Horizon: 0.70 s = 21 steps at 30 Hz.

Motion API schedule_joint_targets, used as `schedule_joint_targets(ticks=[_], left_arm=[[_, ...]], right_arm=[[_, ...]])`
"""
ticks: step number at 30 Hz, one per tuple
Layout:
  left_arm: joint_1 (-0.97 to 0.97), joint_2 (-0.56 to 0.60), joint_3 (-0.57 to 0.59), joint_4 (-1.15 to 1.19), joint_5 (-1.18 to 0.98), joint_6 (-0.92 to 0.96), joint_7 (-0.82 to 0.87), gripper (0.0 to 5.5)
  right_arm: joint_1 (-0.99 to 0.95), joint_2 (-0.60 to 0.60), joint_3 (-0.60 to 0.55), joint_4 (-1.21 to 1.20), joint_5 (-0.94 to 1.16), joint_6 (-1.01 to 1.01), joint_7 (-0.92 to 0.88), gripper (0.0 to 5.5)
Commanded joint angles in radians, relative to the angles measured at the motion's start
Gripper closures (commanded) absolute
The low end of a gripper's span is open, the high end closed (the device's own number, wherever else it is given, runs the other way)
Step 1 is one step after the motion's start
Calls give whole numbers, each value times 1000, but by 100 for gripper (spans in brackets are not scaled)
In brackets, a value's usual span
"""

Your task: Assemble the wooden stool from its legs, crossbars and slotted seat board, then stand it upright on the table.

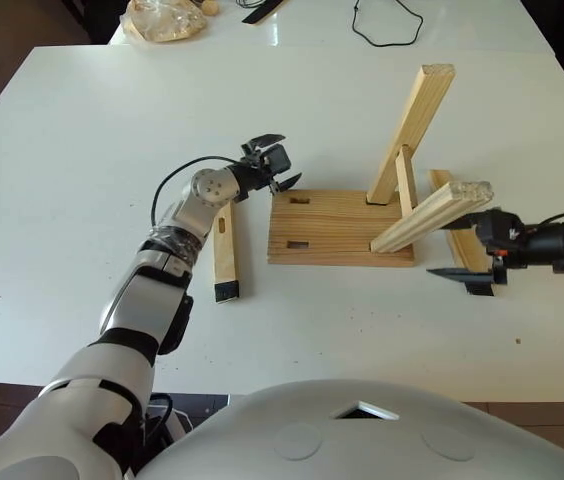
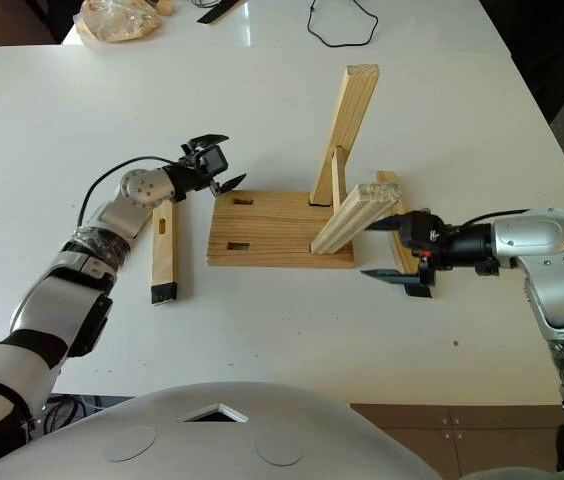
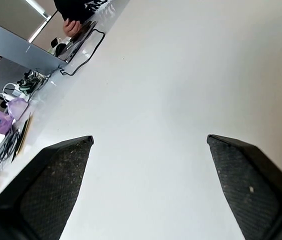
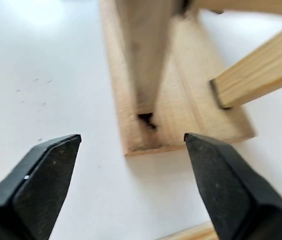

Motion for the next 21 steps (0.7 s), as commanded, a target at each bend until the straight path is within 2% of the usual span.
schedule_joint_targets(ticks=[1, 6, 12, 18, 21], left_arm=[[11, 6, -37, 67, 44, -84, -17, 127], [104, 98, -60, 1, 14, -177, -181, 127], [295, 221, -26, -370, -130, -86, -359, 127], [447, 287, 28, -697, -204, 103, -379, 127], [496, 292, 53, -776, -201, 167, -352, 127]], right_arm=[[11, 17, 69, -42, -48, -19, -19, 169], [-50, 125, 95, -41, -125, -52, -181, 169], [-100, 138, 142, 108, -281, -181, -273, 169], [-191, 239, 143, 210, -325, -204, -408, 169], [-227, 274, 151, 247, -337, -200, -449, 169]])
